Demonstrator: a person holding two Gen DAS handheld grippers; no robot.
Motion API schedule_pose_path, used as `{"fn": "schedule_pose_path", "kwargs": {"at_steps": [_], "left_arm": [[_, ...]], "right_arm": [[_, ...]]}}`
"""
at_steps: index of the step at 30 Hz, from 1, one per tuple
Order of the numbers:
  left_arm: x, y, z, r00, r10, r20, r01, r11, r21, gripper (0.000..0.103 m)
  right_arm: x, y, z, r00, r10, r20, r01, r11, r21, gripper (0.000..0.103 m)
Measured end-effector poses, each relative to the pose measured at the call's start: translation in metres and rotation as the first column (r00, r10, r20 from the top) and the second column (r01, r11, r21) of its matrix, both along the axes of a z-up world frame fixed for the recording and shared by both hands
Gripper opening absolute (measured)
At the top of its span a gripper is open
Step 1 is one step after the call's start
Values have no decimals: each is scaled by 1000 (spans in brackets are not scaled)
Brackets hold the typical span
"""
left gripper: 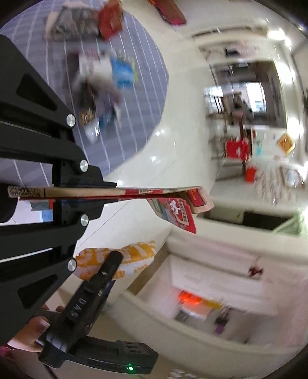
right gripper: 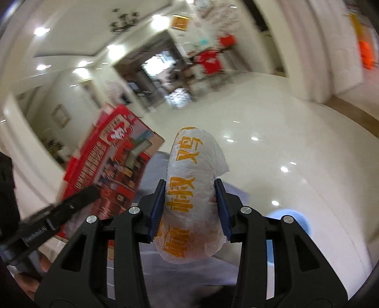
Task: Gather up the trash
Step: 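Carry both items over the blue bucket and open both tools to drop them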
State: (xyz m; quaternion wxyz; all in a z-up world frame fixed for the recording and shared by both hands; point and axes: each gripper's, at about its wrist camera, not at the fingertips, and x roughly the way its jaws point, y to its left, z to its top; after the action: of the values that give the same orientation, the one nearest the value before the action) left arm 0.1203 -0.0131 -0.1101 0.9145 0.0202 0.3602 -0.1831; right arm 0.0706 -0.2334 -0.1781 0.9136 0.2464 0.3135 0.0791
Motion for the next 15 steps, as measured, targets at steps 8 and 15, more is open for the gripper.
{"fn": "schedule_pose_path", "kwargs": {"at_steps": [8,15], "left_arm": [[50,-88,-62,991,-98,-93,105,992,72,6],[76,-114,-99,978,-123,-166,139,987,87,6]], "right_arm": [[26,-56,-68,987,-134,-90,136,991,6,70],[33,-85,-106,973,-170,-158,181,982,57,73]]}}
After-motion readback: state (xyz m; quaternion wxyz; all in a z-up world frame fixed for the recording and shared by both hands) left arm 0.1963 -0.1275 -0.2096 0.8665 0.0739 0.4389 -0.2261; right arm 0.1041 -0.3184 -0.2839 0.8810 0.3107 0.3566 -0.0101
